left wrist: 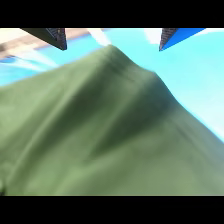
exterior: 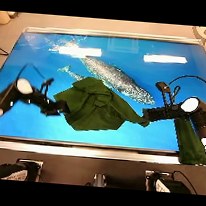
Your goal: Fold the shirts.
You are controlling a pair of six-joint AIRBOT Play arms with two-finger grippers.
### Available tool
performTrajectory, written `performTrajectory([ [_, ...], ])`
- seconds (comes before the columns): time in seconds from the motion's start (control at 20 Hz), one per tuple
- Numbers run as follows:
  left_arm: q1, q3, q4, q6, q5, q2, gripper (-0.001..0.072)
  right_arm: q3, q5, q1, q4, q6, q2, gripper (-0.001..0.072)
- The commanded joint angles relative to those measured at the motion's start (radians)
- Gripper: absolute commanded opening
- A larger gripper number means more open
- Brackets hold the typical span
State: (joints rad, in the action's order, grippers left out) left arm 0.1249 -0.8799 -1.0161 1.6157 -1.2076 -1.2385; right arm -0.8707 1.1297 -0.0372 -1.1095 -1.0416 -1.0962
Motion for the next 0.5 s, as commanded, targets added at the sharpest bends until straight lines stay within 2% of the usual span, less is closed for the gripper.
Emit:
performTrajectory([
  [0.0,0.035,0.293,0.229,0.026,0.216,0.103,0.0689,0.0,-0.005,0.0,-0.004,0.046,-0.001,0.0023],
  [0.25,0.172,0.323,0.33,0.027,0.431,0.028,0.0687,-0.004,-0.039,0.0,-0.056,0.063,0.0,0.0023],
  [0.3,0.188,0.323,0.337,0.027,0.445,0.004,0.0643,-0.004,-0.049,0.0,-0.068,0.063,0.0,0.0024],
  [0.35,0.196,0.319,0.337,0.028,0.459,-0.013,0.0497,-0.004,-0.06,0.0,-0.082,0.063,0.0,0.0024],
  [0.45,0.193,0.301,0.341,0.034,0.503,-0.018,0.0141,-0.004,-0.079,-0.017,-0.107,0.061,0.0,0.0024],
])
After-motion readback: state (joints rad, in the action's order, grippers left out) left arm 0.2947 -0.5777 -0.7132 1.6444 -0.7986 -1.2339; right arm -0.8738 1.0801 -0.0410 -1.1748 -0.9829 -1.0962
